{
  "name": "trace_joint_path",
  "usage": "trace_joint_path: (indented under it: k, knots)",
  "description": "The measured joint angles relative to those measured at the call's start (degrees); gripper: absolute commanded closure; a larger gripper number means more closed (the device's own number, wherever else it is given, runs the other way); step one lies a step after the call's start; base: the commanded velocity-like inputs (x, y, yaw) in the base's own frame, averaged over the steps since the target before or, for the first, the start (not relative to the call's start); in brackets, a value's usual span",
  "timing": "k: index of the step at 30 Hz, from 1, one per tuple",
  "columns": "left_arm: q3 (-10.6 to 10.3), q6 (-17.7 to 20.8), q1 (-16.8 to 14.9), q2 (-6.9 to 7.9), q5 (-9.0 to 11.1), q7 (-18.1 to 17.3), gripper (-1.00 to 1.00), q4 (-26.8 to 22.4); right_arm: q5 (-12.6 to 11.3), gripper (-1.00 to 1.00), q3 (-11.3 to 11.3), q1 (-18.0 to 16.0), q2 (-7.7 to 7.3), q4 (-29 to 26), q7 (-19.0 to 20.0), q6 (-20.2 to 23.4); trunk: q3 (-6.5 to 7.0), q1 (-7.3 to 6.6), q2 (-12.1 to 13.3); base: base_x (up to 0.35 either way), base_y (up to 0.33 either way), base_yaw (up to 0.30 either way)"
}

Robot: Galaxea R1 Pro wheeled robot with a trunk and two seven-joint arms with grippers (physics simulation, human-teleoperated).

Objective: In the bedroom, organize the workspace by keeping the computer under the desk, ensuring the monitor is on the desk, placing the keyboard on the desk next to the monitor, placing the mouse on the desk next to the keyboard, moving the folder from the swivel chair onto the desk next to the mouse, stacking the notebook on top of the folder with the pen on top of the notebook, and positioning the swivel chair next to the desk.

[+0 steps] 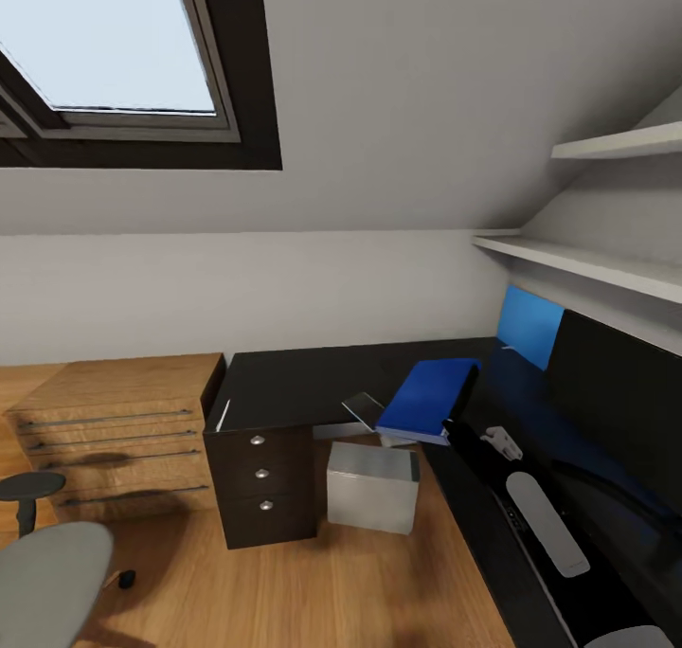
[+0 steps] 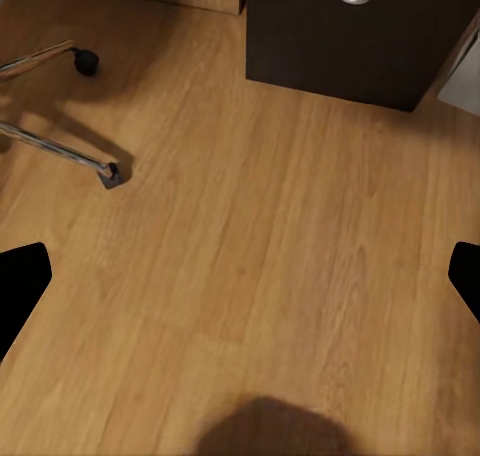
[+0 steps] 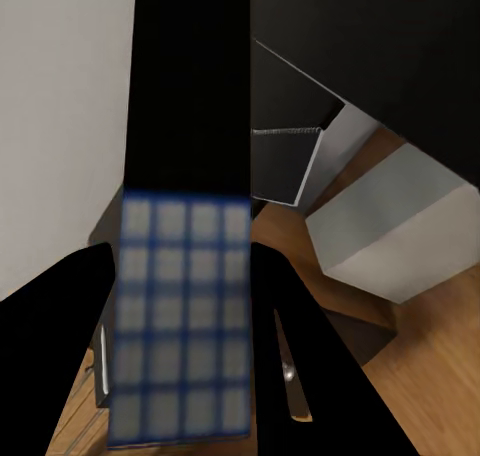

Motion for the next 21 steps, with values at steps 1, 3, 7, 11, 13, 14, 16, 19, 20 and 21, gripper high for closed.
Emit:
trace_joint_path:
  k: [1, 3, 7, 11, 13, 14, 16, 19, 20, 21]
  knots:
    - [0.0, 0.0, 0.0, 0.0, 0.0, 0.0, -1.0, 0.0, 0.0, 1.0, 0.0, 0.0, -0.01, 0.0, 0.0, 0.0, 0.0, 0.0, 0.0, 0.242, 0.105, 0.0]
    - [0.0, 0.0, 0.0, 0.0, 0.0, 0.0, -1.0, 0.0, 0.0, 1.0, 0.0, 0.0, 0.0, 0.0, 0.0, 0.0, 0.0, 0.0, 0.0, 0.227, 0.058, 0.0]
    - [0.1, 0.1, 0.0, 0.0, 0.0, 0.0, -1.0, 0.8, -0.2, 1.0, -0.2, 0.0, -0.04, 1.5, 0.0, 0.0, 0.0, 0.0, 0.0, 0.187, 0.002, 0.0]
    - [0.0, 0.0, 0.0, -0.07, 0.0, -0.1, -1.0, 0.9, -0.2, 1.0, -0.2, 0.0, -0.04, 1.7, 0.0, 0.0, 0.0, -0.01, 0.0, 0.284, 0.0, 0.0]
    - [0.0, 0.1, 0.0, -0.08, 0.0, -0.1, -1.0, 0.9, -0.1, 1.0, -0.2, 0.0, -0.1, 1.7, 0.0, 0.0, 0.0, 0.01, 0.0, 0.118, 0.0, 0.0]
    - [0.0, 0.1, 0.0, -0.08, 0.0, 0.0, -1.0, 0.9, -0.1, 1.0, -0.2, 0.0, -0.11, 1.7, 0.0, 0.0, 0.0, 0.01, 0.0, 0.064, 0.0, 0.0]
    - [0.0, 0.1, 0.0, -0.08, 0.0, 0.0, -1.0, 0.9, -0.2, 1.0, -0.3, 0.0, -0.12, 1.7, 0.0, 0.0, 0.0, 0.02, 0.0, 0.037, 0.0, 0.0]
    - [0.0, 0.1, 0.0, -0.08, 0.0, 0.0, -1.0, 0.9, -0.1, 1.0, -0.3, 0.0, -0.14, 1.7, -0.1, -0.1, 0.0, 0.02, 0.0, 0.002, 0.0, 0.0]
    - [0.0, 0.1, 0.0, -0.08, 0.0, 0.0, -1.0, 0.9, -0.1, 1.0, -0.3, 0.0, -0.16, 1.7, -0.1, -0.1, 0.0, 0.02, 0.0, 0.001, 0.0, 0.0]
    - [0.0, 0.1, 0.0, -0.08, 0.0, 0.0, -1.0, 0.9, -0.1, 1.0, -0.3, 0.0, -0.17, 1.7, -0.1, -0.1, 0.0, 0.02, 0.0, 0.0, 0.0, 0.0]
